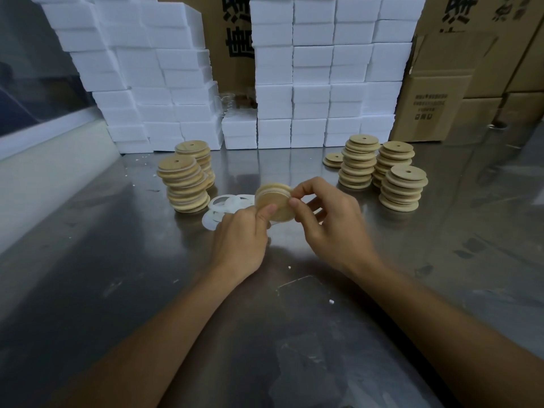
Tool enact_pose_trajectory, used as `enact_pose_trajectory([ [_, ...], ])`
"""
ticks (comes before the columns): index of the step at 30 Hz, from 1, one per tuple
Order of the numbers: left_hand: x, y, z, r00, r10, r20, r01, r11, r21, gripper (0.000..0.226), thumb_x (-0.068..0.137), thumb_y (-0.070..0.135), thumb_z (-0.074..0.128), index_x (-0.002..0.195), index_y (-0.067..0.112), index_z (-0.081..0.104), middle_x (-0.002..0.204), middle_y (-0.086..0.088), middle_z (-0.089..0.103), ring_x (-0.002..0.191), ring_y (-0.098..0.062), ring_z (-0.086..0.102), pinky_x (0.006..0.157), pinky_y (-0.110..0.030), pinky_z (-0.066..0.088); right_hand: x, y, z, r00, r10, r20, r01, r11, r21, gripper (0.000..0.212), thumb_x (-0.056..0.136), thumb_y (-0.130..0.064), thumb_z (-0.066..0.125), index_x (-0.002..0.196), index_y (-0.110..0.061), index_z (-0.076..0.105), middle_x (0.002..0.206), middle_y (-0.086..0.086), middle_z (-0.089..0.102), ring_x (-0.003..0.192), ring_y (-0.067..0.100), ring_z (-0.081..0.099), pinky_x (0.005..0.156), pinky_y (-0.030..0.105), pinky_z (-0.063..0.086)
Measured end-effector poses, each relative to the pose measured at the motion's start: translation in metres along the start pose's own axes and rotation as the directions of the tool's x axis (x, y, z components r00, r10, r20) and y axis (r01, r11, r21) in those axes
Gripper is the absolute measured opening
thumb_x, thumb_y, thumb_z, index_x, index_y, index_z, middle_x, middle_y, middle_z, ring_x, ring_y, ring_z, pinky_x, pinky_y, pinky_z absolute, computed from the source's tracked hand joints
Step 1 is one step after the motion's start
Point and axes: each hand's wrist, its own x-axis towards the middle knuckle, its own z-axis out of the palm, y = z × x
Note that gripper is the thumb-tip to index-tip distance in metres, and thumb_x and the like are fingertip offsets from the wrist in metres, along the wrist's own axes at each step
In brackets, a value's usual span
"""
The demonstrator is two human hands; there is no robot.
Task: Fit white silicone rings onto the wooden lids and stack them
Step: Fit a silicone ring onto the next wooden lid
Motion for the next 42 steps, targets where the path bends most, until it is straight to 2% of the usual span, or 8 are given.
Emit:
enact_pose_trajectory([
  [2, 0.002, -0.002, -0.001, 0.999, -0.025, 0.041, 0.032, 0.987, -0.159, 0.041, 0.102, 0.038, 0.041, 0.077, 0.013, 0.062, 0.049, 0.002, 0.059, 0.058, -0.014, 0.062, 0.067, -0.032, 0.044, 0.000, 0.001, -0.001, 1.000, 0.021, -0.001, -0.021, 0.999, 0.030, 0.005, 0.095, -0.014, 0.063, 0.098, -0.011, 0.062, 0.085, -0.015, 0.063, 0.075, 0.007, 0.064, 0.060, 0.016, 0.049],
  [6, 0.004, -0.003, 0.000, 0.997, -0.048, 0.061, 0.068, 0.919, -0.387, 0.038, 0.103, 0.023, 0.047, 0.069, 0.014, 0.061, 0.044, 0.004, 0.057, 0.037, -0.009, 0.047, 0.050, -0.026, 0.039, 0.002, 0.002, 0.000, 0.982, 0.185, -0.034, -0.176, 0.967, 0.187, 0.014, 0.089, -0.014, 0.072, 0.095, -0.016, 0.059, 0.088, -0.009, 0.065, 0.071, 0.011, 0.066, 0.061, 0.024, 0.054],
  [11, 0.002, 0.003, -0.002, 0.988, -0.116, 0.097, 0.151, 0.796, -0.586, 0.039, 0.103, 0.017, 0.047, 0.069, 0.012, 0.064, 0.046, 0.002, 0.058, 0.040, -0.007, 0.043, 0.046, -0.016, 0.038, 0.002, -0.003, 0.010, 0.890, 0.455, 0.027, -0.392, 0.734, 0.555, 0.015, 0.082, -0.010, 0.077, 0.088, -0.008, 0.064, 0.080, 0.008, 0.073, 0.069, 0.016, 0.069, 0.071, 0.031, 0.061],
  [19, 0.000, 0.015, 0.003, 0.947, -0.238, 0.215, 0.320, 0.644, -0.695, 0.037, 0.103, 0.024, 0.048, 0.075, 0.010, 0.067, 0.048, -0.001, 0.058, 0.039, -0.010, 0.043, 0.039, -0.016, 0.034, 0.000, -0.006, 0.008, 0.826, 0.548, 0.130, -0.446, 0.496, 0.745, 0.013, 0.088, -0.007, 0.069, 0.089, 0.006, 0.066, 0.083, 0.025, 0.072, 0.077, 0.031, 0.074, 0.069, 0.027, 0.060],
  [26, 0.003, 0.011, -0.002, 0.954, -0.237, 0.183, 0.299, 0.707, -0.641, 0.032, 0.101, 0.023, 0.052, 0.076, 0.011, 0.067, 0.052, 0.002, 0.060, 0.042, -0.011, 0.045, 0.040, -0.019, 0.034, 0.003, 0.000, 0.006, 0.870, 0.487, 0.077, -0.442, 0.700, 0.561, 0.011, 0.091, -0.002, 0.065, 0.089, 0.009, 0.064, 0.071, 0.011, 0.068, 0.060, 0.009, 0.066, 0.065, 0.023, 0.059],
  [31, 0.006, 0.003, -0.007, 0.982, -0.189, 0.017, 0.165, 0.803, -0.572, 0.025, 0.100, 0.013, 0.052, 0.079, 0.006, 0.064, 0.054, 0.004, 0.060, 0.041, -0.007, 0.046, 0.043, -0.016, 0.036, 0.005, 0.004, 0.002, 0.918, 0.396, 0.024, -0.385, 0.873, 0.299, 0.014, 0.089, -0.005, 0.069, 0.077, -0.007, 0.063, 0.068, 0.010, 0.069, 0.065, 0.025, 0.069, 0.071, 0.045, 0.061],
  [37, 0.004, -0.006, -0.006, 0.994, 0.025, -0.109, -0.061, 0.938, -0.341, 0.023, 0.099, 0.012, 0.051, 0.076, 0.011, 0.054, 0.065, -0.013, 0.057, 0.057, -0.022, 0.048, 0.057, -0.045, 0.044, 0.007, 0.003, -0.009, 0.950, 0.298, 0.094, -0.310, 0.938, 0.154, 0.012, 0.088, -0.006, 0.070, 0.078, -0.007, 0.064, 0.069, 0.007, 0.070, 0.067, 0.025, 0.068, 0.070, 0.048, 0.058],
  [42, 0.001, -0.004, -0.010, 0.967, 0.147, -0.209, -0.183, 0.968, -0.169, 0.012, 0.090, 0.026, 0.047, 0.080, 0.020, 0.046, 0.063, 0.011, 0.049, 0.059, -0.005, 0.048, 0.057, -0.026, 0.037, 0.005, 0.002, -0.011, 0.950, 0.263, 0.170, -0.286, 0.949, 0.132, 0.013, 0.088, -0.005, 0.070, 0.078, -0.007, 0.063, 0.069, 0.007, 0.069, 0.067, 0.024, 0.067, 0.070, 0.044, 0.058],
])
